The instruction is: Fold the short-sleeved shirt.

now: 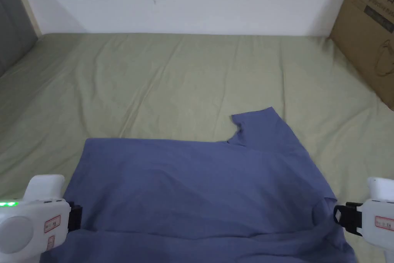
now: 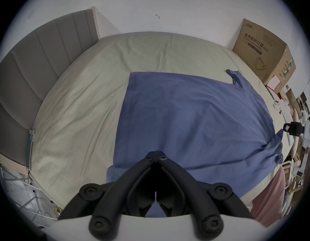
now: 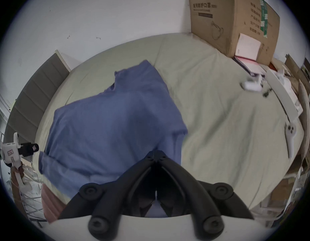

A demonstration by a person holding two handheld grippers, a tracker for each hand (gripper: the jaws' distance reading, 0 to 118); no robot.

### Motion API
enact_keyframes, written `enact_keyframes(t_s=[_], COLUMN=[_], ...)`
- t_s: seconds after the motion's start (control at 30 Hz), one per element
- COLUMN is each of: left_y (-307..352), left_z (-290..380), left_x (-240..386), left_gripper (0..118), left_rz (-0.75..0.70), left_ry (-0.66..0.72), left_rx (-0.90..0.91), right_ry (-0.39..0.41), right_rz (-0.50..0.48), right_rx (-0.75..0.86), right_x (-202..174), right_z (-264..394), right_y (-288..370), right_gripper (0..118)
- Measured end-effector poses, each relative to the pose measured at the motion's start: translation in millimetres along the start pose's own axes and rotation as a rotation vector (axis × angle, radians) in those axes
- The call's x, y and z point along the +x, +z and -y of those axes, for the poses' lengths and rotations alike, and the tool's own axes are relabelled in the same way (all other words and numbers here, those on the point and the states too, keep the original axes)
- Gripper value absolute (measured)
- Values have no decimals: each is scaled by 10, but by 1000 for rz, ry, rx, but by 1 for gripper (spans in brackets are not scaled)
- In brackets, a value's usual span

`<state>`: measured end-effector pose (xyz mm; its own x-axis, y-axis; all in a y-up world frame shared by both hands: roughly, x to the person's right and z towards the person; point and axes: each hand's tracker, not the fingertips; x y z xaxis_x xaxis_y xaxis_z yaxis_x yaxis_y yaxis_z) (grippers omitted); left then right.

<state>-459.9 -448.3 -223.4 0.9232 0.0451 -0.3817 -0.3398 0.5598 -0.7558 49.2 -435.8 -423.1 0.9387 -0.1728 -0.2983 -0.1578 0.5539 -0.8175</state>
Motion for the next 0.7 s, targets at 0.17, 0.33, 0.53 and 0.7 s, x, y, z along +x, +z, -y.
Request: enact_keyframes(t_s=[0.17,0.33,0.53,0.7], left_y=[-145,-281,-449,-482], left_z=[-189,-370,-455,-447], left_x=[-51,-41,-57,-50], left_gripper=[0,0,0,0], left_rz=[7,-5,-21,-30], left_ry=[17,2,14,10], left_rx=[-3,-12,-43,-69], right_ry=[0,-13,80,82], right_rz=[5,17,85,81], right_rx=[49,-20,-110,-157], right_x=[1,23,-98,-95], right_z=[-783,-1528,-1724,-1759], right_y=[-480,-1332,-2023,-2121], right_gripper=[86,92,85,0])
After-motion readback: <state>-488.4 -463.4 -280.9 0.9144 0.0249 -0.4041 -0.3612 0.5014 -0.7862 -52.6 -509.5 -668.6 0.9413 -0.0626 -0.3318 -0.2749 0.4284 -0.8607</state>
